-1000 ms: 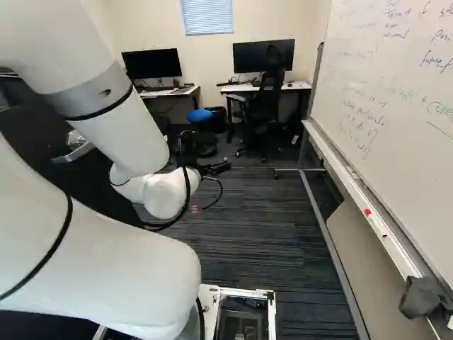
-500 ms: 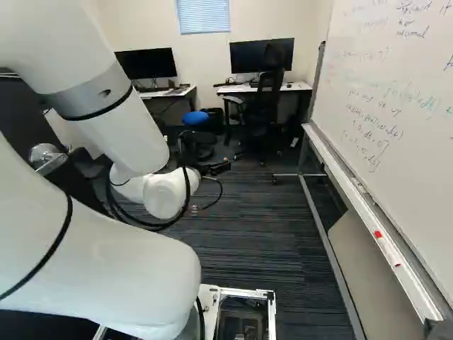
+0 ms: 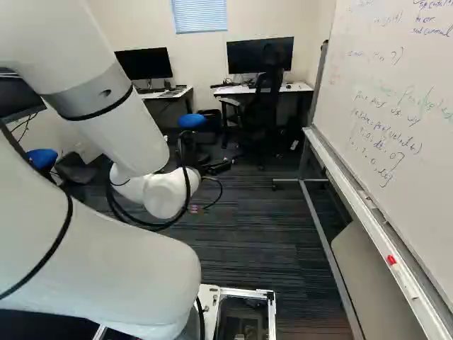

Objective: Open the door and move inside

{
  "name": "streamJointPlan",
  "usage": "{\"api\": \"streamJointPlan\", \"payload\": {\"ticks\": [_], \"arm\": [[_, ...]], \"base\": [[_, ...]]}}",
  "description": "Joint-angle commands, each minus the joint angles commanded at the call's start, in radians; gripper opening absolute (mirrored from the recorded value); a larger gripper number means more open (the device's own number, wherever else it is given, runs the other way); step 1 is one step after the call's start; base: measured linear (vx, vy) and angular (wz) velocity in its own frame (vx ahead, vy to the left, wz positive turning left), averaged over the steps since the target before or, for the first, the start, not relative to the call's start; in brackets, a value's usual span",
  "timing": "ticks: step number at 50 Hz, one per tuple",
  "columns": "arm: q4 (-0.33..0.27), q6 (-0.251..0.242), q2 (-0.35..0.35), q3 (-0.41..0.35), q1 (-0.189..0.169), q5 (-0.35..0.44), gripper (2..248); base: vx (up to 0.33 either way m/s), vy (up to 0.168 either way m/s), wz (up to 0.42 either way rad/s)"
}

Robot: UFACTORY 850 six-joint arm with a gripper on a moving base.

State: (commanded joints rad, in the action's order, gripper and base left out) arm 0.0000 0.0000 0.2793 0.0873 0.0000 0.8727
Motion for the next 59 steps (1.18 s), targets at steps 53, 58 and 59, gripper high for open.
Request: {"api": "streamJointPlan", "payload": {"ticks": [53, 58, 59], "arm": [[0.0, 0.0, 0.0, 0.0, 0.0, 0.0, 247], [0.0, 0.0, 0.0, 0.0, 0.0, 0.0, 247], [0.0, 0.0, 0.0, 0.0, 0.0, 0.0, 247]], "base": [[0.097, 0.001, 0.0], [0.0, 0.0, 0.0], [0.0, 0.0, 0.0]]}}
